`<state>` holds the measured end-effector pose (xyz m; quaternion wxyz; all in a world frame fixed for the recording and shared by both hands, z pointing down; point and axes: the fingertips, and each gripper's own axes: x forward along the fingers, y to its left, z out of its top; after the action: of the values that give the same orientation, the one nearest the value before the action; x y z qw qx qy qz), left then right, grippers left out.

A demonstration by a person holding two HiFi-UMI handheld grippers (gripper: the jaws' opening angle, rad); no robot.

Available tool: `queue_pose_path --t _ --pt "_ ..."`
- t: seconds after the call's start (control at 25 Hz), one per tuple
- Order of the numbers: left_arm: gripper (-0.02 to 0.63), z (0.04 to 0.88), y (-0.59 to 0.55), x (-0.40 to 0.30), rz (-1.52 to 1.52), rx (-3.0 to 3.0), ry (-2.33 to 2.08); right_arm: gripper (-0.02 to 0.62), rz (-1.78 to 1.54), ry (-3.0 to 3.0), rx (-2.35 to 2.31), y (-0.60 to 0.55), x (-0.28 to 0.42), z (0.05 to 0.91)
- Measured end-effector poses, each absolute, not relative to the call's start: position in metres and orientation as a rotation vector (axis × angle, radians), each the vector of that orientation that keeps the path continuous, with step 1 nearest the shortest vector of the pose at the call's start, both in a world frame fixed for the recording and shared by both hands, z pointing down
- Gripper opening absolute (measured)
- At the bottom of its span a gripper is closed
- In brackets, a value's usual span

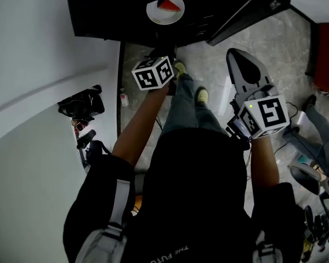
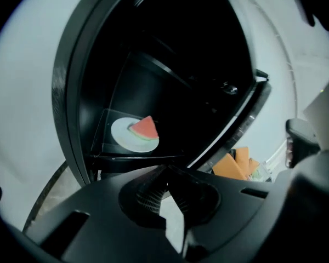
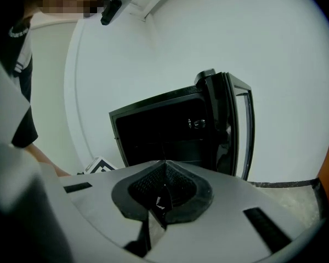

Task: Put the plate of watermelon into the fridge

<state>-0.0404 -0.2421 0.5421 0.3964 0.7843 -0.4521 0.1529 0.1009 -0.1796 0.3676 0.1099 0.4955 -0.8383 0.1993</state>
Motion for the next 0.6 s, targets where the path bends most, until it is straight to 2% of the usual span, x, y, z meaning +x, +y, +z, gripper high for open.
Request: queue_pose_path --t 0.6 --pt "0.012 0.392 -0.136 -0.019 0.353 2.308 -1.223 0.011 0.482 -2.575 1.46 -0.092 0.131 0.317"
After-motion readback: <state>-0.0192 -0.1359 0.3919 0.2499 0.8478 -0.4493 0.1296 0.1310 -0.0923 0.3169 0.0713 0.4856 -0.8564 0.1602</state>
